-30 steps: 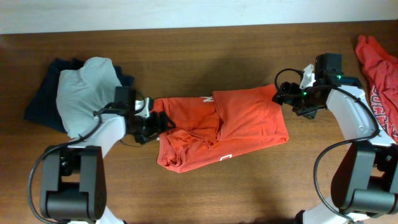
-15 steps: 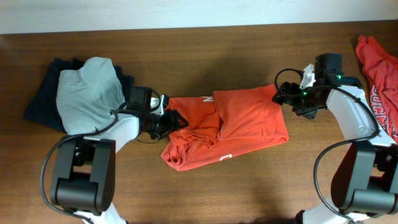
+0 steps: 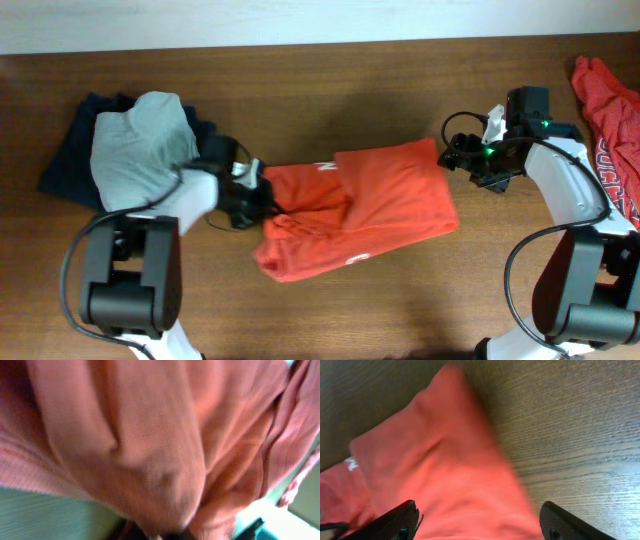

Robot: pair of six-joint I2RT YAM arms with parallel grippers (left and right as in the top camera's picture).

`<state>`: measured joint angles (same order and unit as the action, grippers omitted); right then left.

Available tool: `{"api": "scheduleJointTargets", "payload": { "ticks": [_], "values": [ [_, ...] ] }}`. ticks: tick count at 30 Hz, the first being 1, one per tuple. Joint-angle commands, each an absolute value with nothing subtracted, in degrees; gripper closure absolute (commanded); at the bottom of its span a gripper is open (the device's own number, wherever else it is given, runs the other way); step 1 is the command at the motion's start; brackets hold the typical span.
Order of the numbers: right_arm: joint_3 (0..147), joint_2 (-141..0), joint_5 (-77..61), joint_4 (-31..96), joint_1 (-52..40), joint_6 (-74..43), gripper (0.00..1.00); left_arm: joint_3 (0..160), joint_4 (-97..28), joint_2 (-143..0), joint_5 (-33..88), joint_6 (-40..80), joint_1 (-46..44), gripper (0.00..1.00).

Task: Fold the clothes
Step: 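Lift the left end and fold it rightward over the shirt with the left gripper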

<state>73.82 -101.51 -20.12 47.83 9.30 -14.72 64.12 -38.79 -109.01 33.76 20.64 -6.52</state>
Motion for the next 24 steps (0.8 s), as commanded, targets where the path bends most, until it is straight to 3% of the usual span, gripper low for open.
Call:
{"api": "scheduleJointTargets", "payload": {
  "ticks": [1, 9, 24],
  "values": [
    [73.95, -101.62, -19.29, 47.97, 9.39, -14.41, 0.18, 74.85, -46.11, -107.0, 24.86, 10.31, -2.7, 1.0],
    [73.95, -101.6, -19.31, 47.83, 9.39, -14.44, 0.18, 92.68, -57.76, -107.02, 12.08, 1.56, -6.48, 1.0],
    [73.95, -101.62, -20.56, 47.83, 9.39, -14.44, 0.21, 93.89, -57.54, -111.31, 1.48, 1.76, -24.62, 1.0]
  ]
}}
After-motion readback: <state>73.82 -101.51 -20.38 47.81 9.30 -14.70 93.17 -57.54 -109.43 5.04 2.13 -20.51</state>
